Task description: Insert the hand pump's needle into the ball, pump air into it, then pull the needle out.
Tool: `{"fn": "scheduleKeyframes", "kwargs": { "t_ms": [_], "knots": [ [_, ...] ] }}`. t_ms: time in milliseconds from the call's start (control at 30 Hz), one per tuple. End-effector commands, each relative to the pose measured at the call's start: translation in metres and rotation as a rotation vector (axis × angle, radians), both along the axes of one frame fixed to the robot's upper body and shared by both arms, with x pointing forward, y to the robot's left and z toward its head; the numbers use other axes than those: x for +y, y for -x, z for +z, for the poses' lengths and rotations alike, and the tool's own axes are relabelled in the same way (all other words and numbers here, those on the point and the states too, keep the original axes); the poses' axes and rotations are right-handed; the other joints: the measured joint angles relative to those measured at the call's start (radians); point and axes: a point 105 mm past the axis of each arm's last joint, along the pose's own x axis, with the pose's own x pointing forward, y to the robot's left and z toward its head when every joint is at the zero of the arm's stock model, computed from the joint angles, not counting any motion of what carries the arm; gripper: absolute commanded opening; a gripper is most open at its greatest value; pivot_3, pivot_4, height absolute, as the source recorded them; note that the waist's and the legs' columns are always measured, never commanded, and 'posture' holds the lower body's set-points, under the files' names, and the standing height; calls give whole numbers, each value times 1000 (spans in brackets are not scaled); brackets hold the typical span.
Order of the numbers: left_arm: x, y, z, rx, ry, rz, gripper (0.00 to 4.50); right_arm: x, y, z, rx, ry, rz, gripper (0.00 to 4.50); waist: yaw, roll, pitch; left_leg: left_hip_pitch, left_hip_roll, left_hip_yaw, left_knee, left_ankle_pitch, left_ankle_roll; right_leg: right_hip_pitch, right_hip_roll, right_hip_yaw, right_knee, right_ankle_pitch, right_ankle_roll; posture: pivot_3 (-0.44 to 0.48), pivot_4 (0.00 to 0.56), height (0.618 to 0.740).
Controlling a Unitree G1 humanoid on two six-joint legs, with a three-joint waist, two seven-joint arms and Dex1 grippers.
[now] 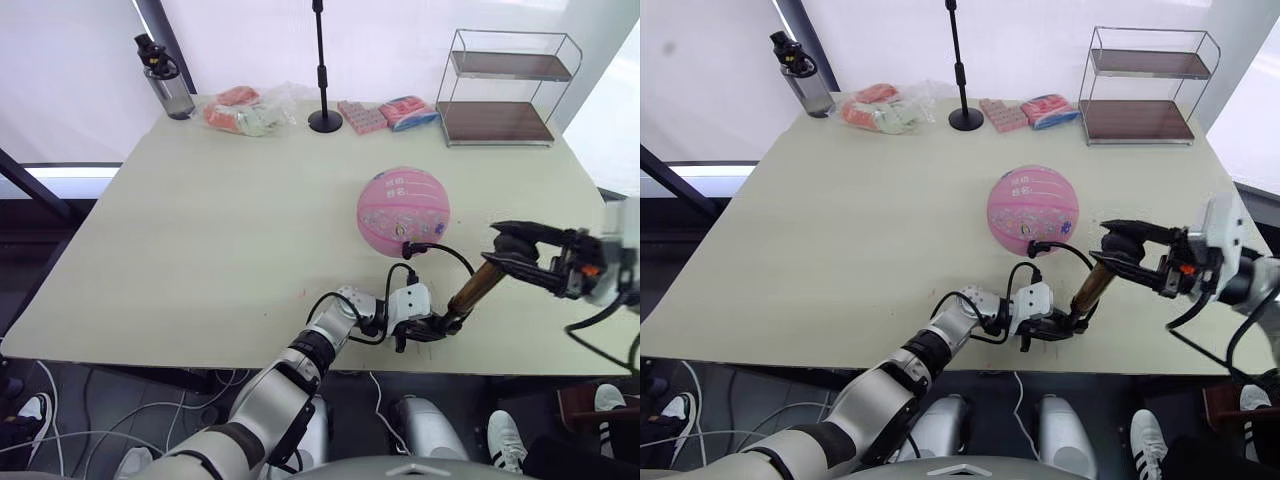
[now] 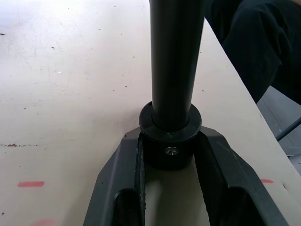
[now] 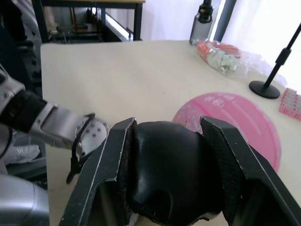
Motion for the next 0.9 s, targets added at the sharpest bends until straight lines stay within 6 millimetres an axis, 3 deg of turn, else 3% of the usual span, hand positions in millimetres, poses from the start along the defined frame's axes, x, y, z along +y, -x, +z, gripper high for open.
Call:
{"fn": "scheduleKeyframes", "kwargs": {
  "t_ms": [33, 167, 267, 433, 667, 900],
  "knots": [
    [24, 8, -37, 92, -136, 60, 998, 7, 2, -46, 82, 62, -7, 1728, 0, -1, -1, 0, 0, 0, 0, 0, 0, 0, 0, 0, 0, 0, 0, 0, 150, 731],
    [23, 7, -36, 88, -129, 67, 998, 16, 10, -76, 108, 88, 11, 1728, 0, -3, -4, 1, 0, 0, 0, 0, 0, 1, 0, 0, 0, 0, -1, 0, 150, 731],
    [23, 8, -36, 85, -122, 65, 998, 16, 12, -72, 88, 78, 17, 1728, -1, 0, -7, 2, 0, 1, 0, 0, 0, 1, 0, 1, 0, -1, -1, 0, 150, 731],
    [22, 10, -37, 86, -119, 61, 998, 9, 7, -27, 12, -8, 16, 1728, 1, 1, -7, 1, 0, 0, 0, 0, 0, 1, 0, 0, 0, -1, -1, 0, 150, 731],
    [19, 11, -37, 81, -117, 52, 998, 0, 9, 56, -101, -39, 79, 1728, 4, 8, -1, -2, -2, 0, 0, 0, 0, -1, -2, 0, 0, 0, 0, 0, 150, 731],
    [19, 11, -36, 69, -121, 46, 998, -8, 13, 106, -172, -43, 85, 1728, 5, 7, 0, -2, -2, 0, 0, 0, 0, -1, -2, 0, 0, 0, 0, 0, 150, 731]
  ]
}}
